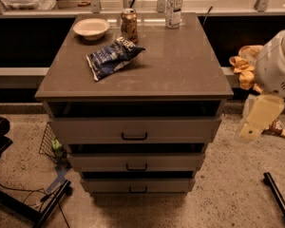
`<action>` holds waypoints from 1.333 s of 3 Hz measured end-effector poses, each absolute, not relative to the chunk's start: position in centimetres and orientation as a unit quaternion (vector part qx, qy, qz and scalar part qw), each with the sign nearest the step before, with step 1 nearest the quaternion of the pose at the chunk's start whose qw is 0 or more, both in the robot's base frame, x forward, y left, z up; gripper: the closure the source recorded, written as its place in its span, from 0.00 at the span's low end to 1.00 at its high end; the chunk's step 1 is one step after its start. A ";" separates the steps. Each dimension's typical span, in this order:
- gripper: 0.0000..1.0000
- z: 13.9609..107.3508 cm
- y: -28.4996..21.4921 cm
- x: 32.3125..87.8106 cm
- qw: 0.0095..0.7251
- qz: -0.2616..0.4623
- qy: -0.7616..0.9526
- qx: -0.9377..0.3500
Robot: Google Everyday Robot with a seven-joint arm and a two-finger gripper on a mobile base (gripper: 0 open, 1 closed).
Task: Open bottom drawer
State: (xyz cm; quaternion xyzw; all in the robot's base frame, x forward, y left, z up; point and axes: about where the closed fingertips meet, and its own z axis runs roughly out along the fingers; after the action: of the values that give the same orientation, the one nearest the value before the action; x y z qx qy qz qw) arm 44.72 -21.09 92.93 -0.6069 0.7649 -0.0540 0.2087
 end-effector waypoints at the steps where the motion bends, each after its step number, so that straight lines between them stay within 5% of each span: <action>1: 0.00 86.3 -20.9 43.2 0.221 -0.039 0.749 -0.623; 4: 0.00 63.8 -21.4 41.0 0.234 -0.036 0.709 -0.664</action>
Offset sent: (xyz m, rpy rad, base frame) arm 0.0336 -0.0127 -0.2690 0.0758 -0.4033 0.0889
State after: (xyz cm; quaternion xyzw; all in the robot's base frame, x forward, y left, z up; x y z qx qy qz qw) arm 41.03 -21.40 63.76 -0.6641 0.7090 -0.0361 0.2344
